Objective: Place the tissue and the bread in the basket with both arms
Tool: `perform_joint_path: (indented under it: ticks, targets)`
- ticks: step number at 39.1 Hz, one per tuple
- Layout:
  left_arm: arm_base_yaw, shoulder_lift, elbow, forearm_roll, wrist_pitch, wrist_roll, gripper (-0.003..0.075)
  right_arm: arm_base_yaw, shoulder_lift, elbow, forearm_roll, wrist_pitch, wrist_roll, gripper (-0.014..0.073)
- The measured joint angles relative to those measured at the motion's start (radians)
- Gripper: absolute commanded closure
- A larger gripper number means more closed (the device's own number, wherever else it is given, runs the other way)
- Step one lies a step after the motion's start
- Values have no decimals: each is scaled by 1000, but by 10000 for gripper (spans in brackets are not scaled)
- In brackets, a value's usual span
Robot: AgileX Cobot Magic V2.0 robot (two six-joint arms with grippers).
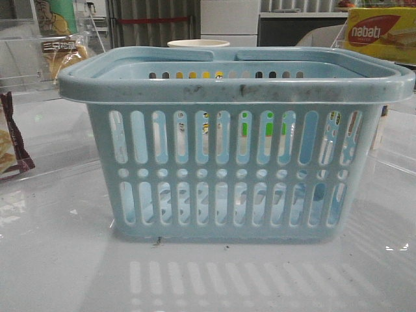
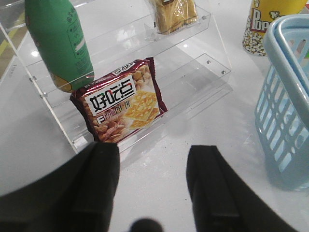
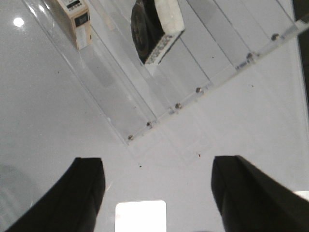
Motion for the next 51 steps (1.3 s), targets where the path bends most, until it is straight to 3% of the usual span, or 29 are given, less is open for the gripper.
perform_joint_path:
  ticks: [11,18,38,51]
  targets:
    - [0,0,0,0,0,0,342,0,215,-145,-9,-10,-12,22]
    - [0,0,0,0,0,0,342,0,306,-197,-93,-34,-18,22]
    - [0,0,0,0,0,0,342,0,386,-210,-159,-191,-20,29]
    - [0,0,0,0,0,0,342,0,392,-210,-169,-206,-20,403]
